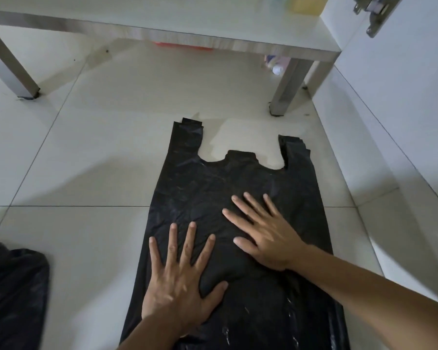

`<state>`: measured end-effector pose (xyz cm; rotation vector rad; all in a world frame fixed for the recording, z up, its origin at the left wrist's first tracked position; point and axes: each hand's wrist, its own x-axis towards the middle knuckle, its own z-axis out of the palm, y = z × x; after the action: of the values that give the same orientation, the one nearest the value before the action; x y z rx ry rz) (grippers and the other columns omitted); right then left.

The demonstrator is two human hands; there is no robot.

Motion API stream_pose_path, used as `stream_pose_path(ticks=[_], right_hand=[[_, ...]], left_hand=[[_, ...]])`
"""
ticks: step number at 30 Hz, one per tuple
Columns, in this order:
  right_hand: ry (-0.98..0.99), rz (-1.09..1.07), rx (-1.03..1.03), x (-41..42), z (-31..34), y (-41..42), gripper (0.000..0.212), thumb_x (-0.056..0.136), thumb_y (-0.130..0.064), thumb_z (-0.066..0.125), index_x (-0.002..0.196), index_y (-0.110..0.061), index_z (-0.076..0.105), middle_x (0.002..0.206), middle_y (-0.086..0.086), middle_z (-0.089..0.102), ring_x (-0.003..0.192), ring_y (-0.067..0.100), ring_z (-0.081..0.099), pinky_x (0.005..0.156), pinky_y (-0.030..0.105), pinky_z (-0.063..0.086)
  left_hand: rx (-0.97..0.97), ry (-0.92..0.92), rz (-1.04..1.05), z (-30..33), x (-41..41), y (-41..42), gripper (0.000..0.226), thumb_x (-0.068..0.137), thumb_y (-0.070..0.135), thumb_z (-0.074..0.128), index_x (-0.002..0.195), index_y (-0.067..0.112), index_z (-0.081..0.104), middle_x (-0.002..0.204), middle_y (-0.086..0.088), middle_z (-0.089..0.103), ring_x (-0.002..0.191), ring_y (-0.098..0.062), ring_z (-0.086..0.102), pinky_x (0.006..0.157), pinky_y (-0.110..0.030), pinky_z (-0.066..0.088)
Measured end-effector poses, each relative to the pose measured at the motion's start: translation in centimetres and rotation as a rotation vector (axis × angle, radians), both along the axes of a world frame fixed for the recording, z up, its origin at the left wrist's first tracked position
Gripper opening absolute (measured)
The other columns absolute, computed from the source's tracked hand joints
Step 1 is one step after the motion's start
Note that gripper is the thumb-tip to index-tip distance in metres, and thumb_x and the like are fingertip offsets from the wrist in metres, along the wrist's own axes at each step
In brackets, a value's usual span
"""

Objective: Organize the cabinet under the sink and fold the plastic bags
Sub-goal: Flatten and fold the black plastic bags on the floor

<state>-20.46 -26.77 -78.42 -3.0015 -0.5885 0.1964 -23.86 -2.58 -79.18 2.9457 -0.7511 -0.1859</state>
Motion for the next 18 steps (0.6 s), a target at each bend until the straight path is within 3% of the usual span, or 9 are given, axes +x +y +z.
stream_pose_path(ticks=[5, 9, 11, 13, 18], right_hand=[[0.039, -0.257, -0.132, 8.1, 0.5, -5.7, 0.073, 0.088, -0.07, -0.009, 0.153, -0.038, -0.005, 0.163, -0.004, -0.01, 0.151, 0.023, -0.007, 0.12, 0.052, -0.003], [-0.108, -0.411, 0.03, 4.5, 2.0, -6.0, 0.065, 0.097, -0.057, 0.009, 0.156, -0.029, 0.009, 0.164, 0.0, 0.004, 0.151, 0.024, -0.001, 0.121, 0.049, 0.001], [-0.079, -0.472, 0.097, -0.2, 1.7, -4.8, 0.066, 0.097, -0.057, 0.015, 0.156, -0.028, 0.007, 0.164, -0.001, 0.002, 0.151, 0.022, -0.002, 0.121, 0.049, 0.003], [0.002, -0.527, -0.003, -2.9, 0.6, -4.6, 0.073, 0.093, -0.065, 0.009, 0.156, -0.029, -0.002, 0.163, -0.001, -0.005, 0.15, 0.022, -0.007, 0.121, 0.051, 0.003], [0.122, -0.625, -0.029, 4.3, 0.2, -9.1, 0.073, 0.092, -0.07, 0.011, 0.155, -0.035, -0.002, 0.164, -0.004, -0.008, 0.15, 0.023, -0.008, 0.118, 0.058, -0.001]], left_hand=[[0.052, 0.005, -0.003, -0.2, -0.1, 0.1, 0.086, 0.081, 0.078, 0.035, 0.15, 0.027, 0.032, 0.159, -0.011, 0.021, 0.145, -0.043, 0.015, 0.106, -0.072, 0.019], [0.065, 0.008, -0.013, -0.1, 0.0, 0.1, 0.086, 0.082, 0.079, 0.031, 0.15, 0.027, 0.03, 0.159, -0.011, 0.019, 0.145, -0.043, 0.014, 0.107, -0.071, 0.018], [0.062, 0.008, -0.011, -0.1, 0.0, 0.1, 0.086, 0.082, 0.078, 0.032, 0.15, 0.026, 0.03, 0.159, -0.011, 0.02, 0.145, -0.043, 0.015, 0.107, -0.072, 0.018], [0.061, 0.003, -0.006, -0.1, -0.1, -0.1, 0.087, 0.081, 0.078, 0.033, 0.15, 0.026, 0.031, 0.159, -0.012, 0.02, 0.145, -0.043, 0.015, 0.106, -0.072, 0.018], [0.099, -0.013, -0.02, -0.5, 0.0, 0.1, 0.087, 0.083, 0.077, 0.03, 0.151, 0.023, 0.028, 0.16, -0.012, 0.018, 0.145, -0.044, 0.015, 0.106, -0.072, 0.019]])
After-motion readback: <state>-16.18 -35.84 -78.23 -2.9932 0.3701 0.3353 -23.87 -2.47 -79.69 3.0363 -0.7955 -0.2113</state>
